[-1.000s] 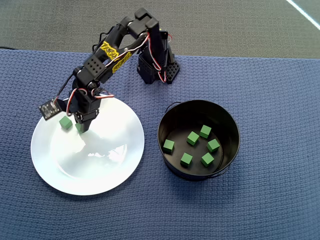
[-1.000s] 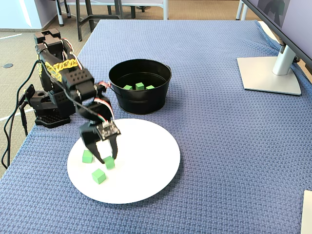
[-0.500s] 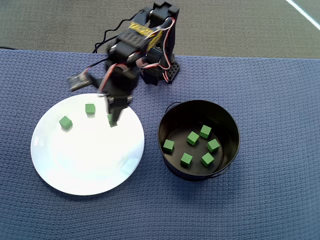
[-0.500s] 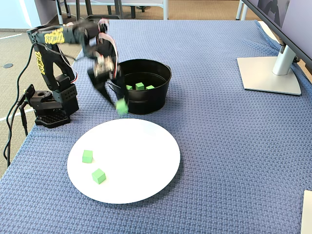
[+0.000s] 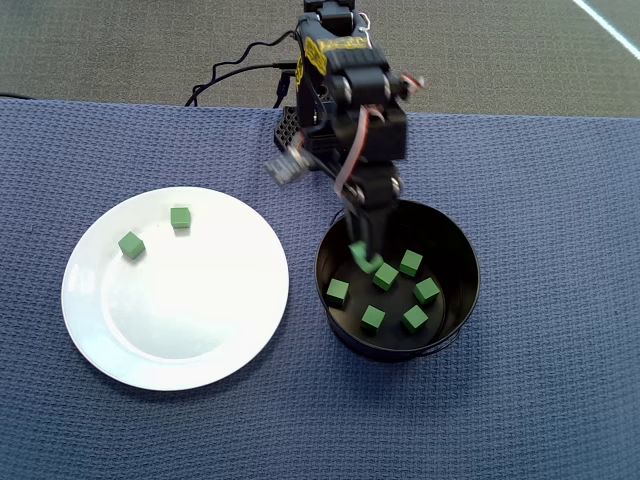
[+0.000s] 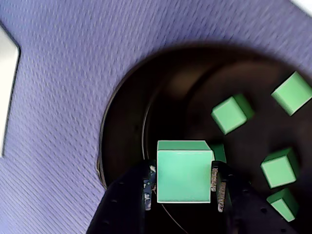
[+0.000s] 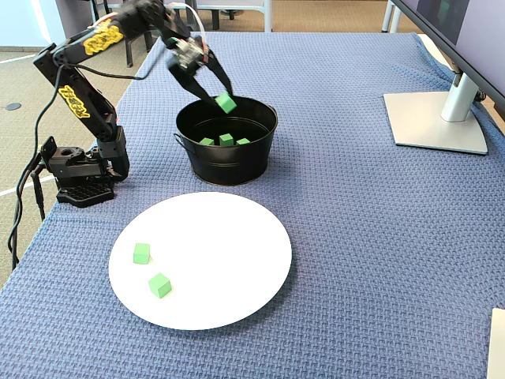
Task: Pick up the green cubes from the white plate and place them in the black recipient
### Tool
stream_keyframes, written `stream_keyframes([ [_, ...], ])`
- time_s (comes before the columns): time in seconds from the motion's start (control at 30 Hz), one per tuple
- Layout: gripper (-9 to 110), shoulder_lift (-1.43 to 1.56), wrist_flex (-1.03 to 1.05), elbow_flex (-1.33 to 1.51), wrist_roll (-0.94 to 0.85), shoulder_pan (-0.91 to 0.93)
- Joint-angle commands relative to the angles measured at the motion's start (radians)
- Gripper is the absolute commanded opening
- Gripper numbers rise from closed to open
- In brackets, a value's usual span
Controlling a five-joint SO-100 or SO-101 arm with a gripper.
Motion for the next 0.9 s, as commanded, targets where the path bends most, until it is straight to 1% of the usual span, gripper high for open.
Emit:
stream_keyframes([
  [0.0,0,-0.043,-0.183,0.106,0.037,-0.097],
  [0.07,0,-0.086,-0.193,0.114,0.031,-0.124],
  [0.1,2,-0.107,-0.181,0.107,0.02,-0.133],
  [0.17,32,-0.123,-0.123,0.1,-0.071,-0.155],
  [0.2,37,-0.104,-0.11,0.112,-0.104,-0.156],
  [0.23,38,-0.081,-0.104,0.118,-0.123,-0.144],
  [0.53,36,0.02,0.098,-0.121,-0.176,-0.002],
  [0.6,35,0.041,0.083,-0.179,-0.144,0.075],
  [0.67,35,0.037,0.081,-0.252,-0.163,0.192],
  [0.8,34,0.037,0.109,-0.258,-0.402,0.446],
  [0.87,33,0.029,0.035,-0.179,-0.517,0.577],
])
